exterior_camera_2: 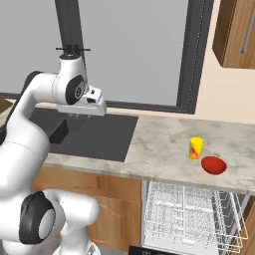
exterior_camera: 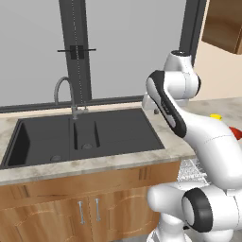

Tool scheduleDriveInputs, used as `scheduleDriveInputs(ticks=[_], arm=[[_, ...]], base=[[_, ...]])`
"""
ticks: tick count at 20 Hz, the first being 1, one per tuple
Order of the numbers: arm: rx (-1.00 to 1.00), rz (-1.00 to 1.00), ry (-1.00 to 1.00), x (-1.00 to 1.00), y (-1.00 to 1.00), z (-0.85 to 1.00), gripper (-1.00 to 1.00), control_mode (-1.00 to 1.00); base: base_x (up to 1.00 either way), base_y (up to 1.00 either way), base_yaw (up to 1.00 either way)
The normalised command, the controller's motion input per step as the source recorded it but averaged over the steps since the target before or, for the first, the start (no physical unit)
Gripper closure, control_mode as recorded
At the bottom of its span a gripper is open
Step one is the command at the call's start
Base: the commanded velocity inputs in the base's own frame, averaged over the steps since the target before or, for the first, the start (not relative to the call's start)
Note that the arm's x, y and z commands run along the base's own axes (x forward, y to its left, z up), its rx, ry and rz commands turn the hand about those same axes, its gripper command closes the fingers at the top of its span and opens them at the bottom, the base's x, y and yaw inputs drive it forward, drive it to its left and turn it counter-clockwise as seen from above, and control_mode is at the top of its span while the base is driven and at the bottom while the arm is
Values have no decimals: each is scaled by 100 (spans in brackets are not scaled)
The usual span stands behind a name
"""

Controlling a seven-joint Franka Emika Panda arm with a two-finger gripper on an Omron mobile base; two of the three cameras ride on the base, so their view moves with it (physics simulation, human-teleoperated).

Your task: Pick up the cup and bowl from the counter, place them in the dishwasher, and close the dishwasher door.

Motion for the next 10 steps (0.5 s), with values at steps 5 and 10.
scheduleDriveInputs(ticks=[5, 10], arm=[[0, 0, 0, 0, -7, 0, -100, -100], [0, 0, 0, 0, -18, 0, -100, -100]], base=[[0, 0, 0], [0, 0, 0]])
